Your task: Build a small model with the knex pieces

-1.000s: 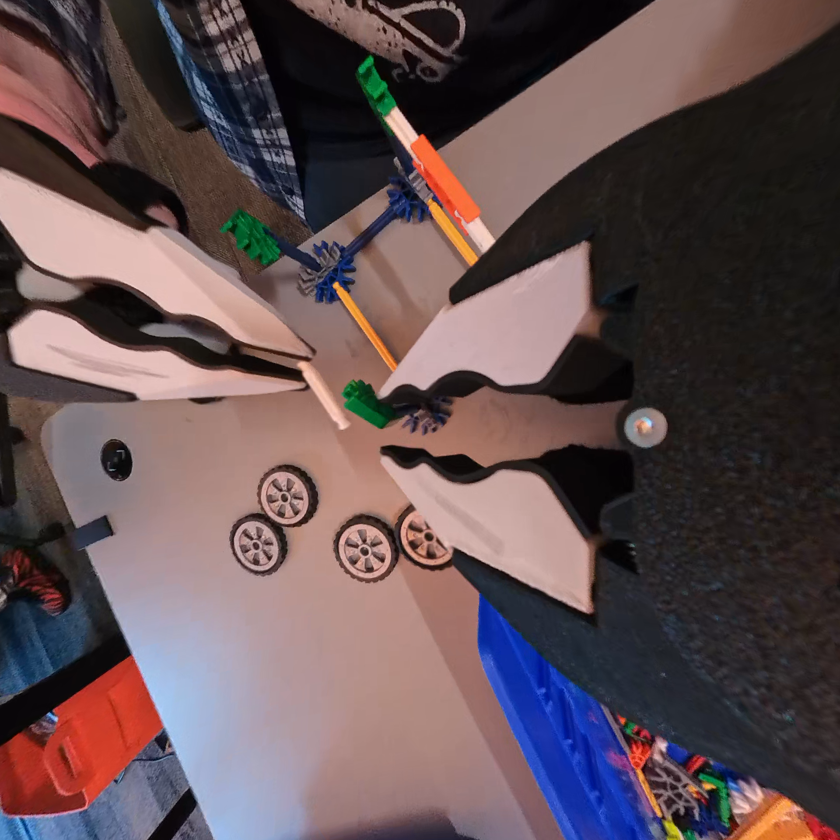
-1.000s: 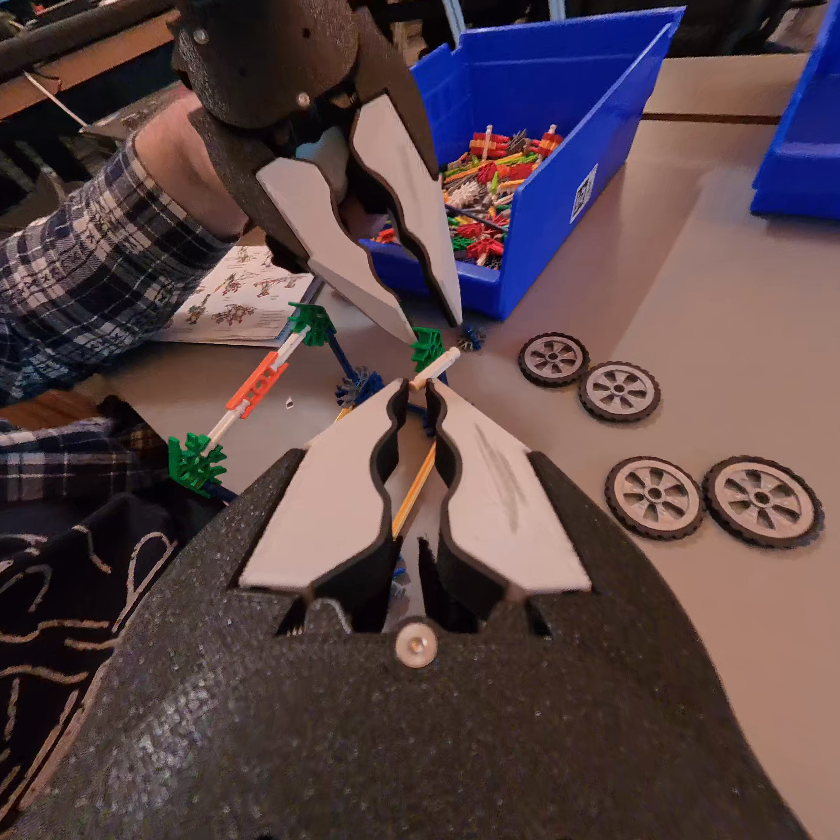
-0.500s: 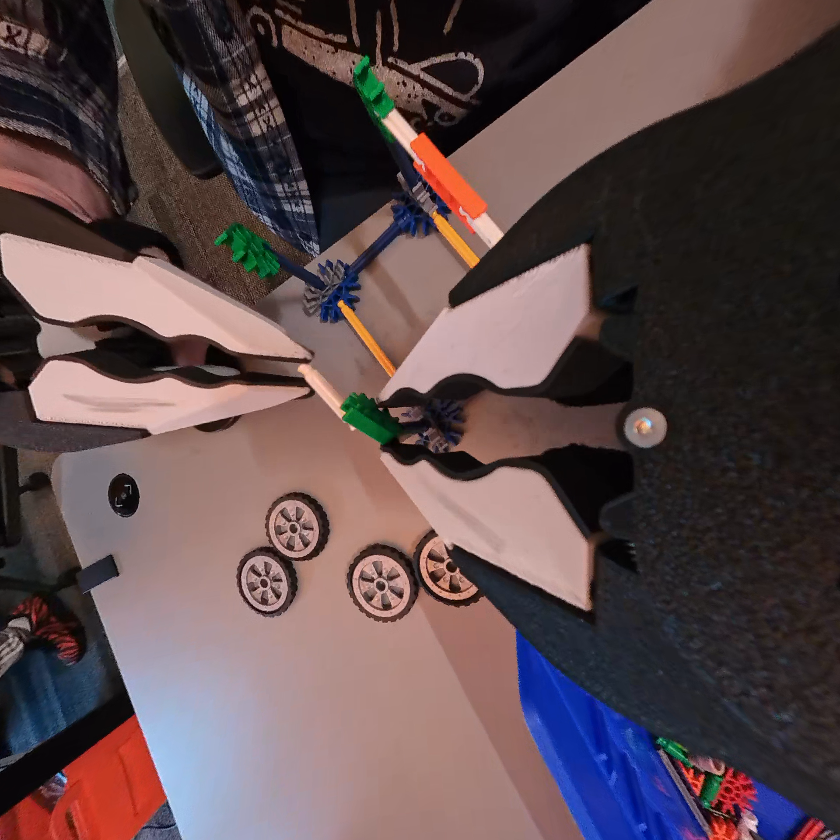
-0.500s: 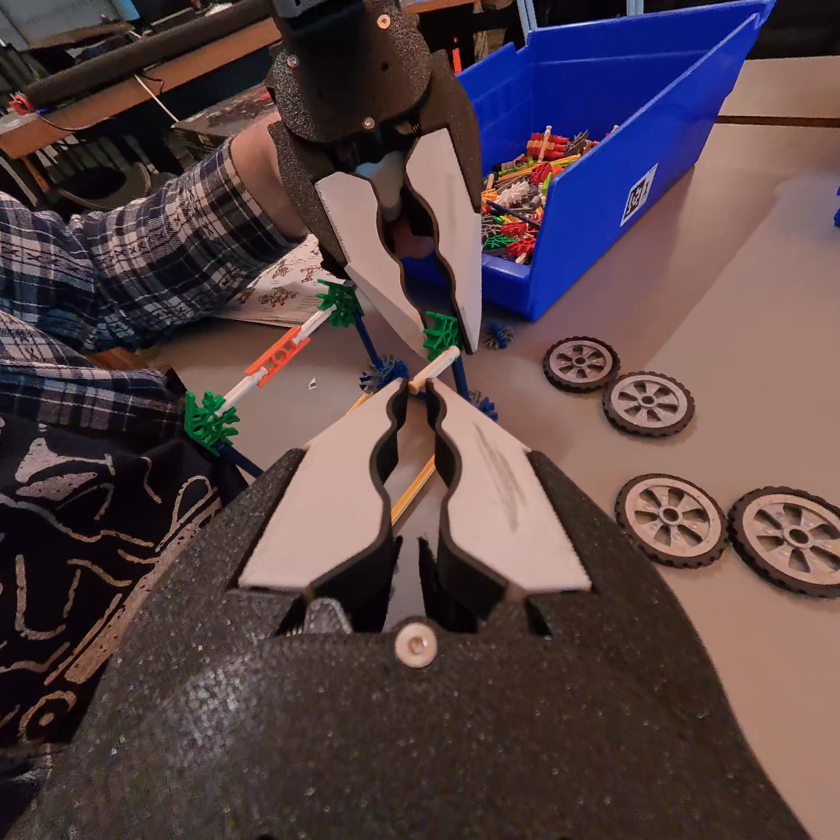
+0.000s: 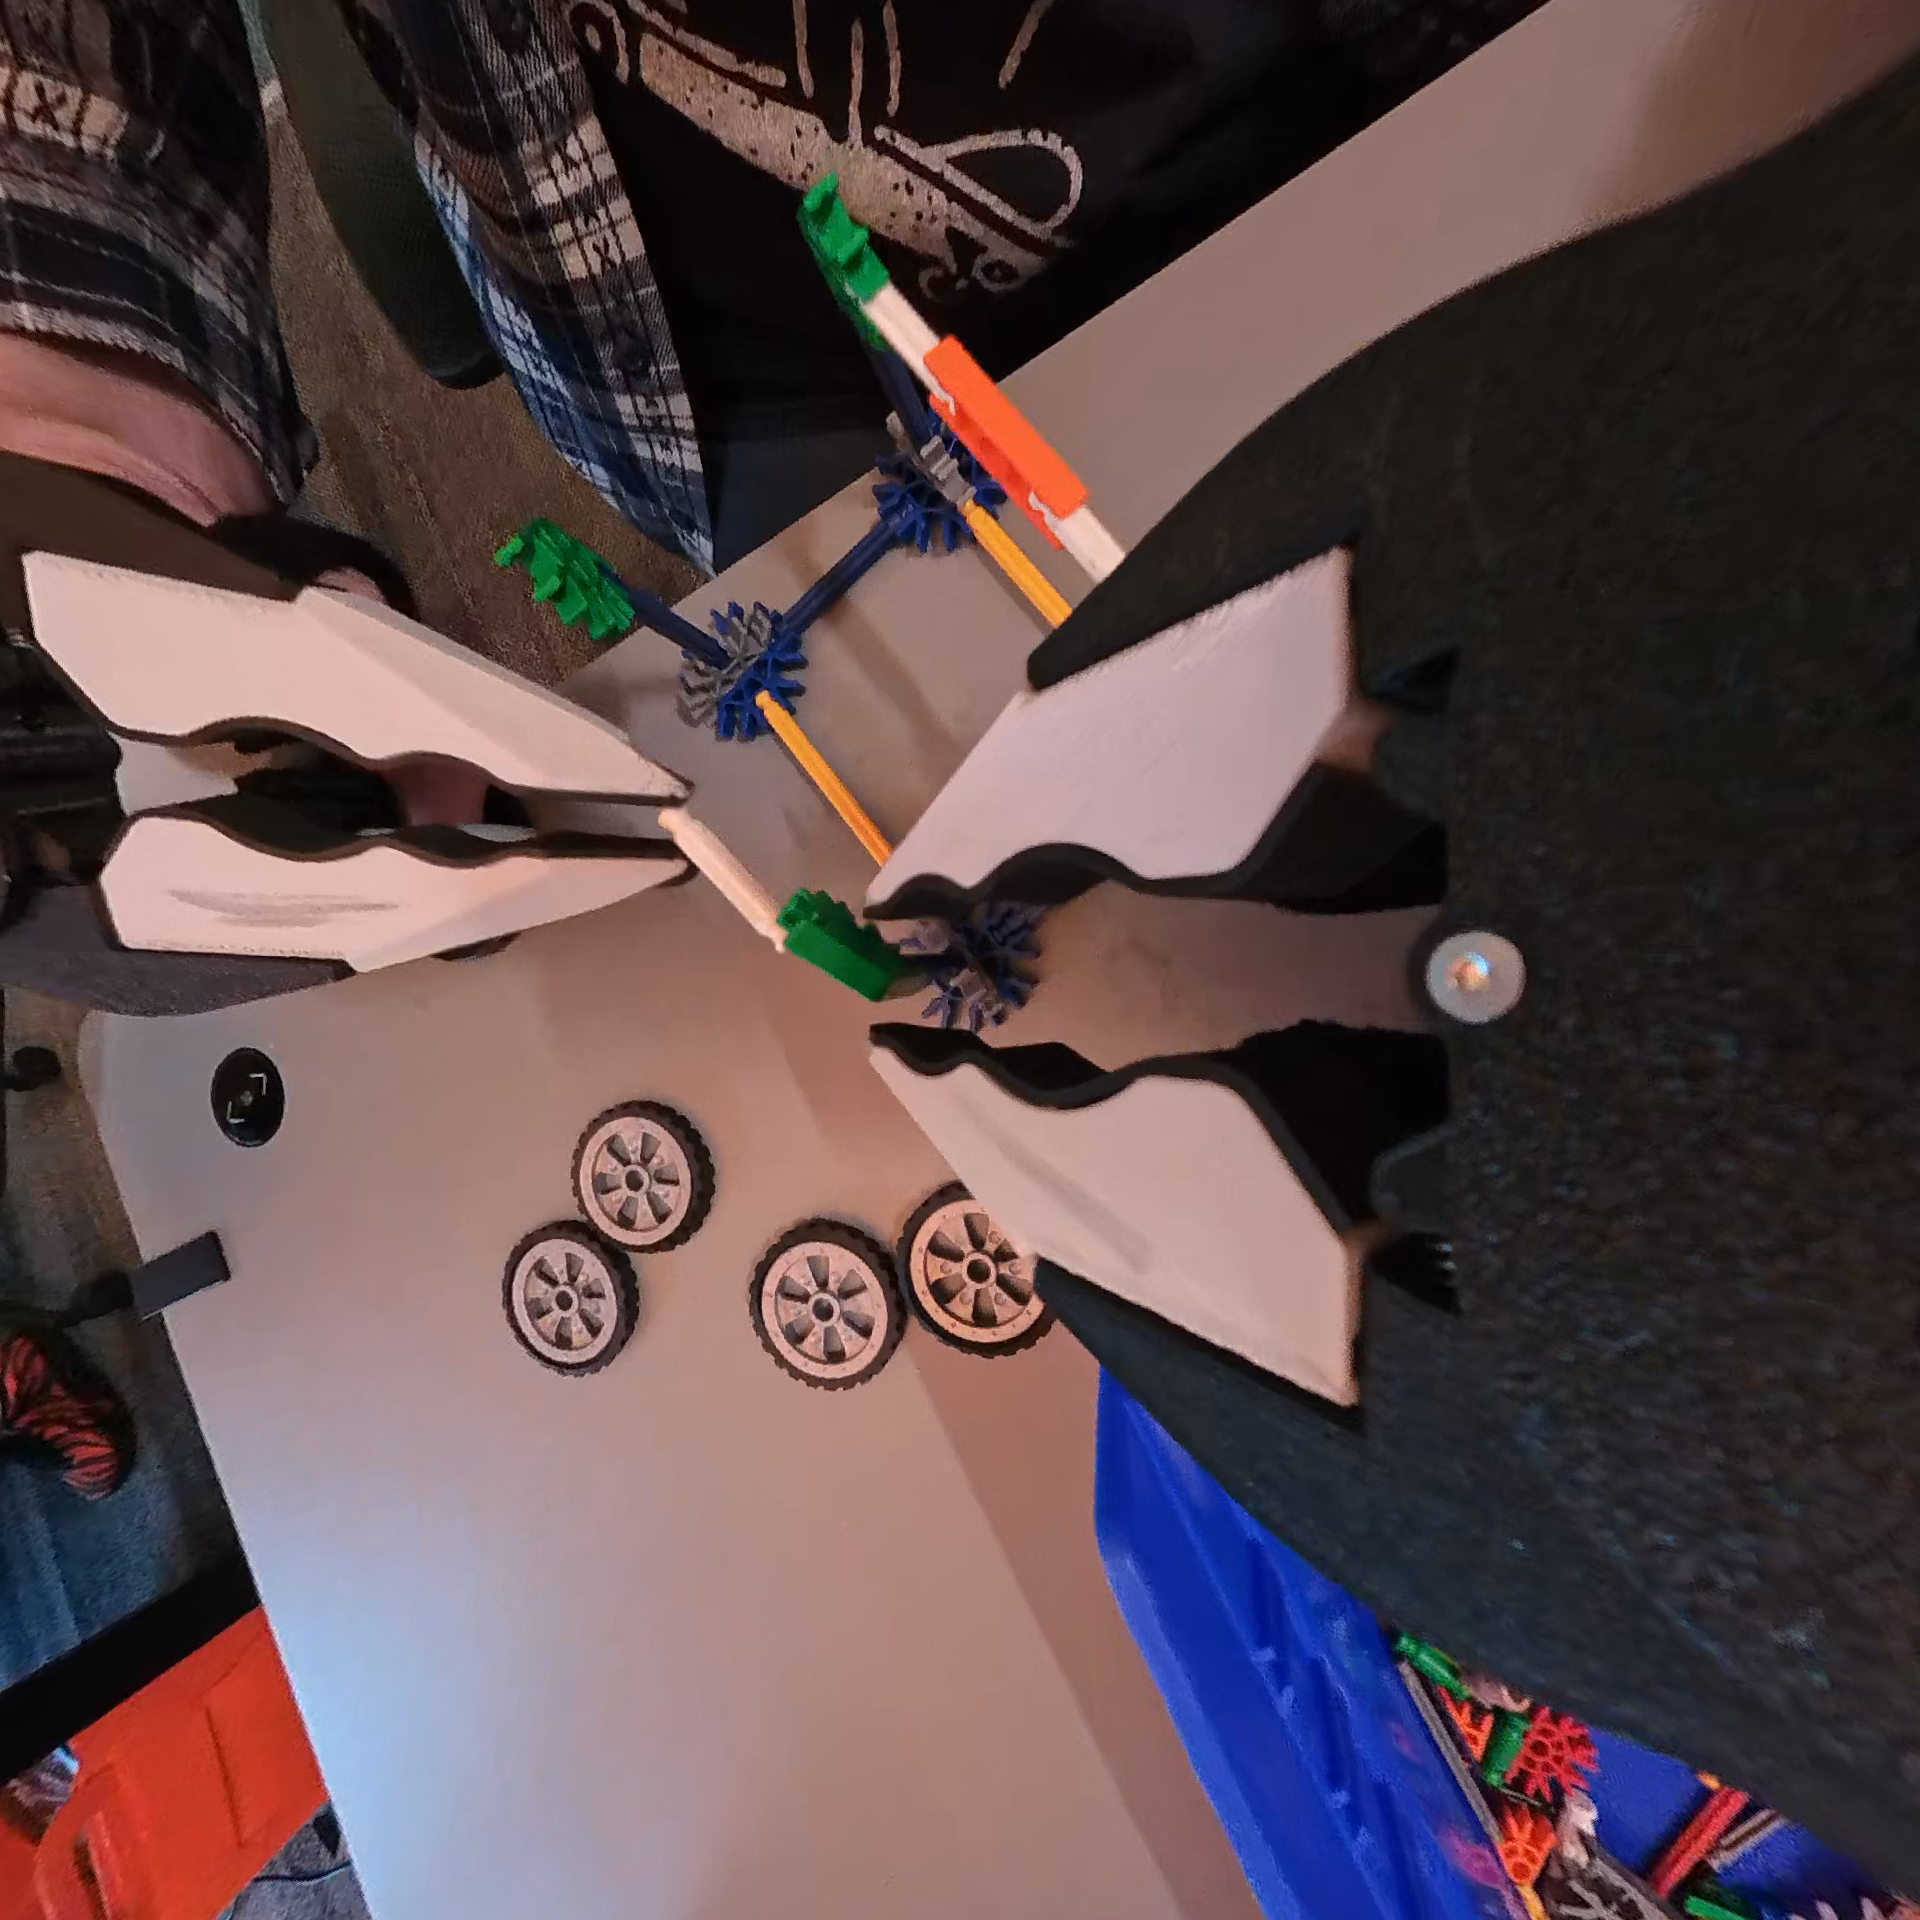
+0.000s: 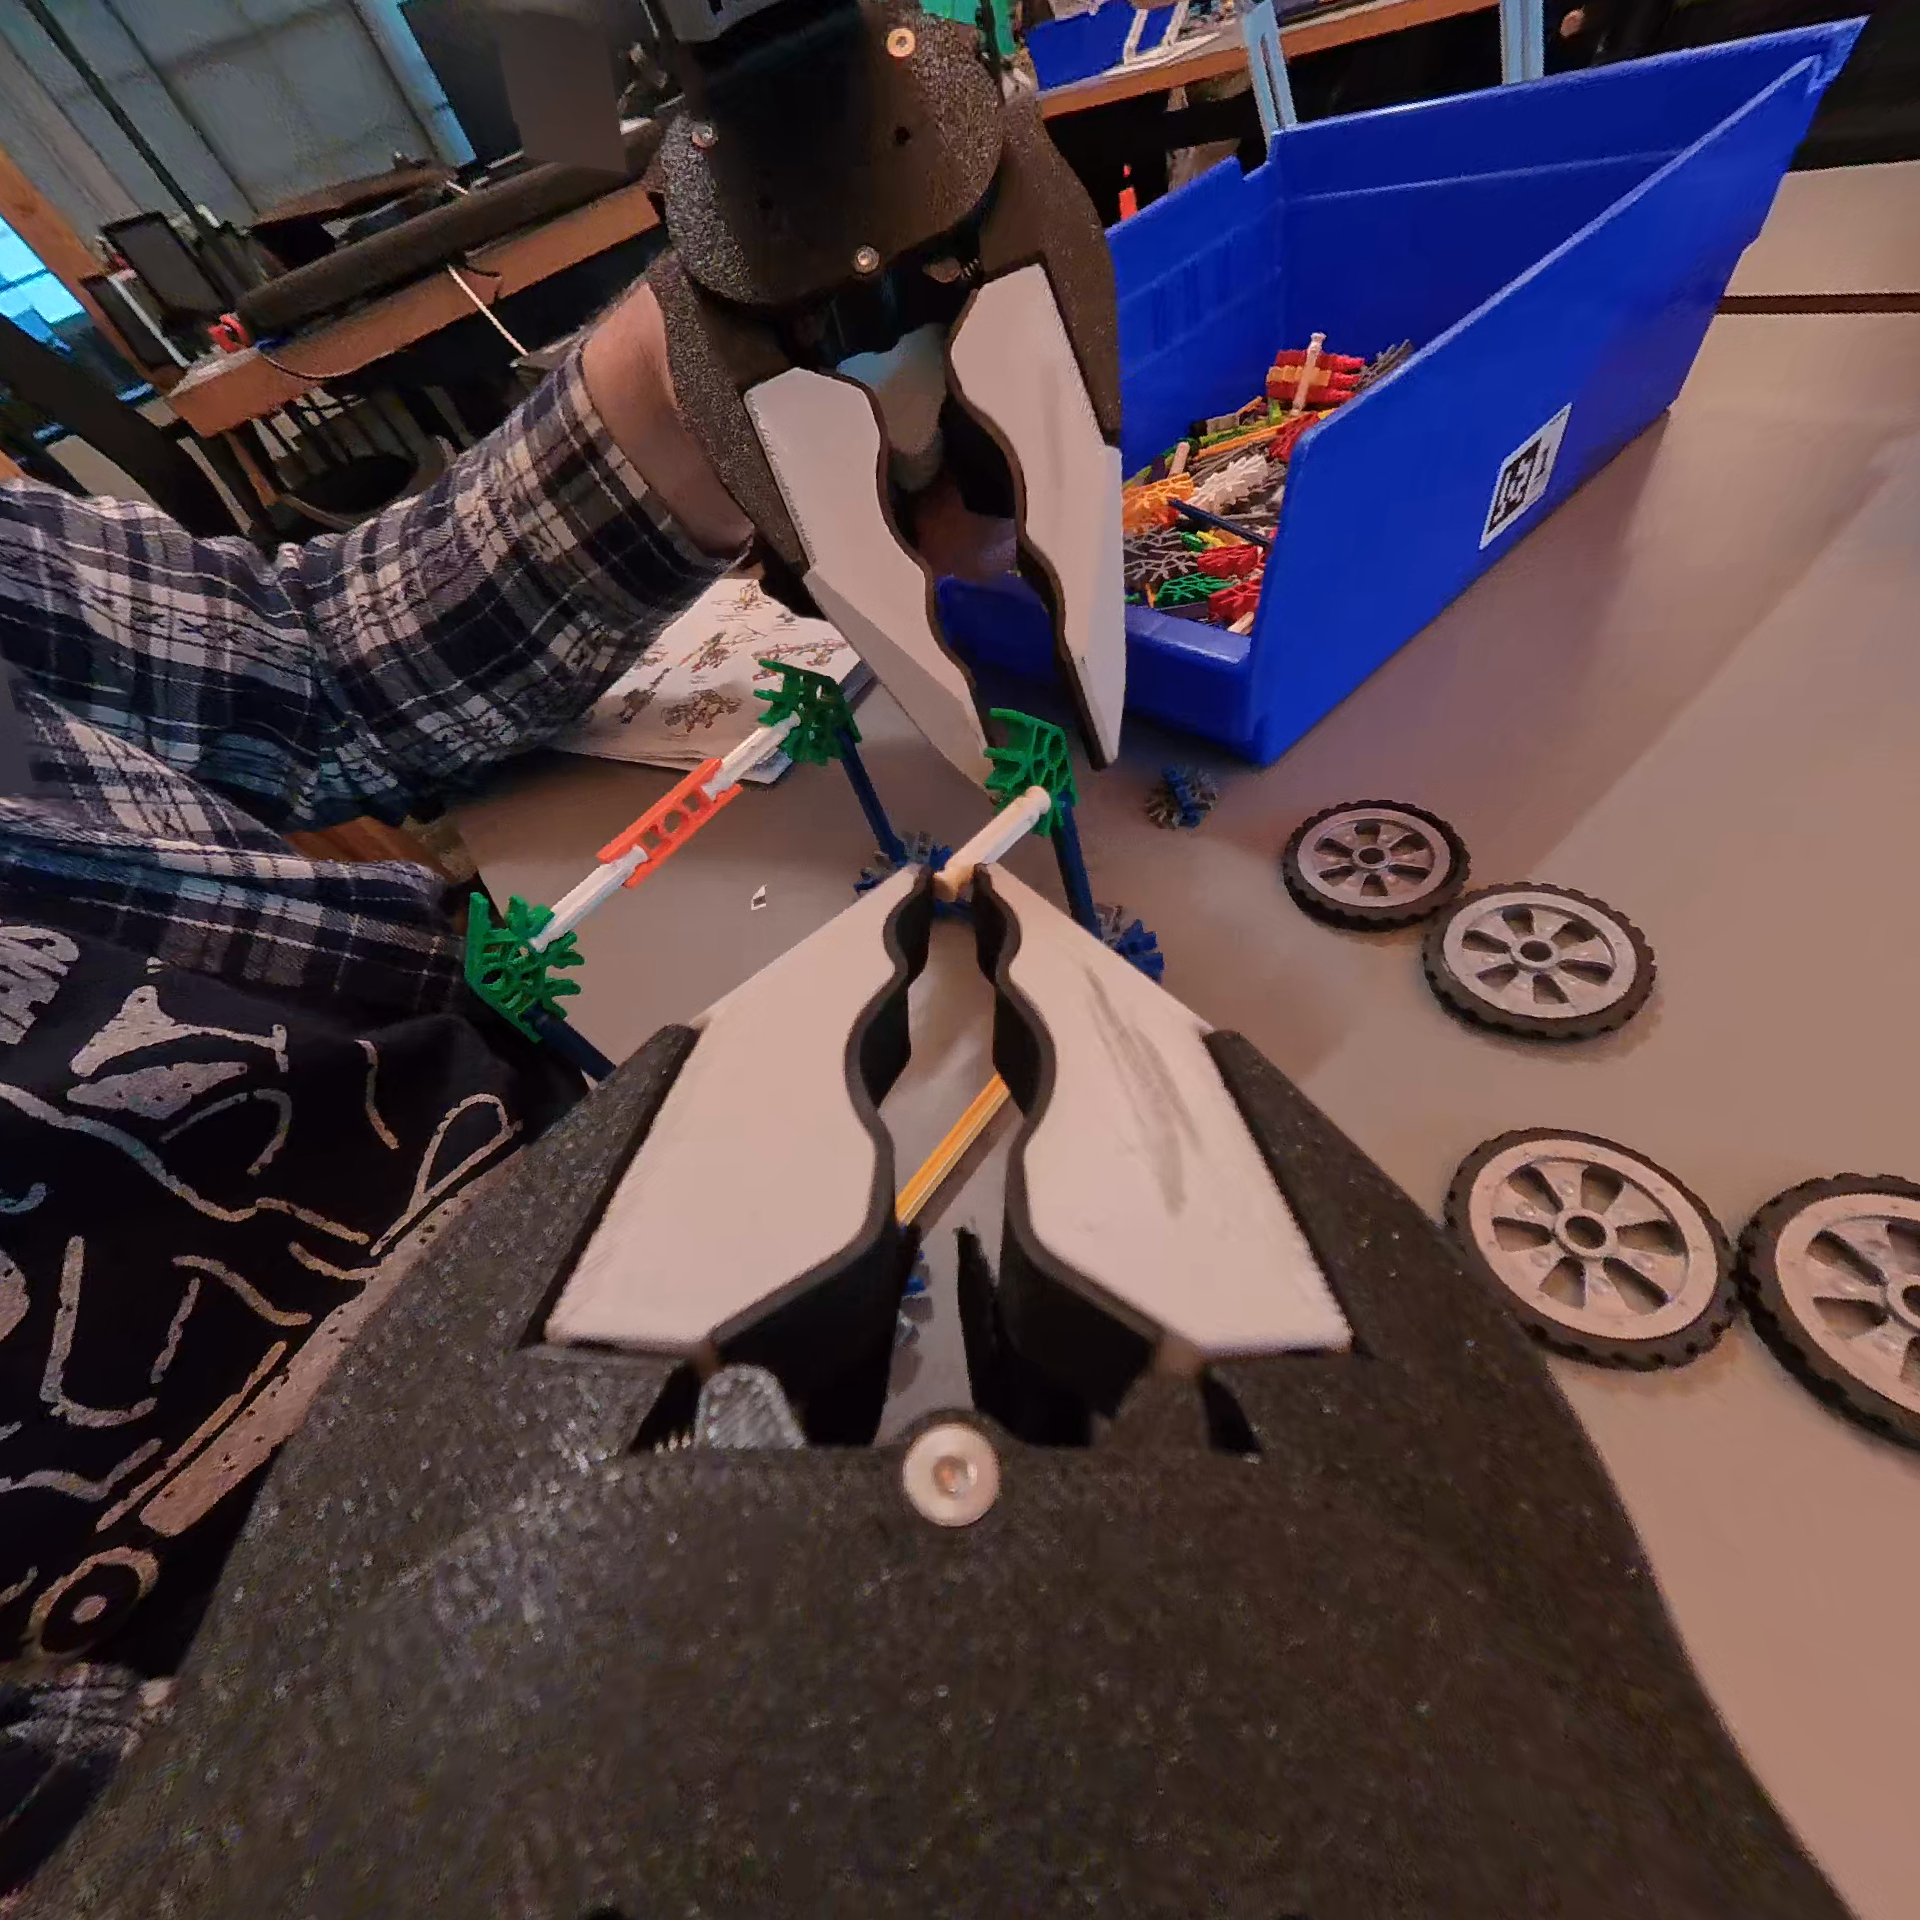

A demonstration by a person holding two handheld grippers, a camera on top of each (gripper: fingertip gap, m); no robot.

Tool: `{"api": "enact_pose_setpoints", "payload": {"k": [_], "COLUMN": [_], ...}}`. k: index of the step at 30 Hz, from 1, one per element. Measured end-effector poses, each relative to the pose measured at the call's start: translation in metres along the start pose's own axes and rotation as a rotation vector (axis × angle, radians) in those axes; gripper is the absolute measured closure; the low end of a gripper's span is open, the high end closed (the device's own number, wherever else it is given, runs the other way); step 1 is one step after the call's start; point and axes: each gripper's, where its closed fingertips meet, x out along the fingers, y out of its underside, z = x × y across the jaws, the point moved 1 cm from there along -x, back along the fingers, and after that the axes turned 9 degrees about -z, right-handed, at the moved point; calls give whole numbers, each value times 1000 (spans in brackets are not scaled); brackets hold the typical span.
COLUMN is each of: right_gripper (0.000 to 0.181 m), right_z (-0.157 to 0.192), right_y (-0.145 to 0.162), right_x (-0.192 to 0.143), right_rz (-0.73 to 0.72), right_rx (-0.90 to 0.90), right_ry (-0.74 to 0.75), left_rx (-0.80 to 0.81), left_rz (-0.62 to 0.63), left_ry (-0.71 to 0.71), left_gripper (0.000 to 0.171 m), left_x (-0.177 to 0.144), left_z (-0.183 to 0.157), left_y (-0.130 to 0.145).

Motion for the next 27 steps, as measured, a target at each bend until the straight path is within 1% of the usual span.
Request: {"api": "enact_pose_setpoints", "payload": {"k": [3, 7, 11, 16, 18, 22, 27], "right_gripper": [175, 175, 175, 175, 175, 175, 175], "right_z": [1, 1, 0, 1, 2, 4, 5], "right_y": [0, 2, 2, 1, 1, 2, 3], "right_x": [0, 1, 2, 2, 2, 4, 4], "right_rz": [4, 4, -4, -7, -9, -2, 2], "right_rx": [-10, -15, -14, -19, -21, -26, -29], "right_ry": [-13, -22, -27, -45, -55, -68, -81], "left_rx": [0, 6, 41, 52, 59, 57, 53], "left_rz": [-4, -26, 3, -47, -18, -24, -39], "left_ry": [-16, -3, 9, 43, 60, 86, 96], "left_gripper": [153, 153, 152, 150, 150, 155, 156], "left_x": [-5, -4, -3, -2, 2, 7, 7], "left_z": [4, 4, 4, 1, -2, -5, -6], "left_y": [0, -1, 5, -5, -2, 0, 0]}}
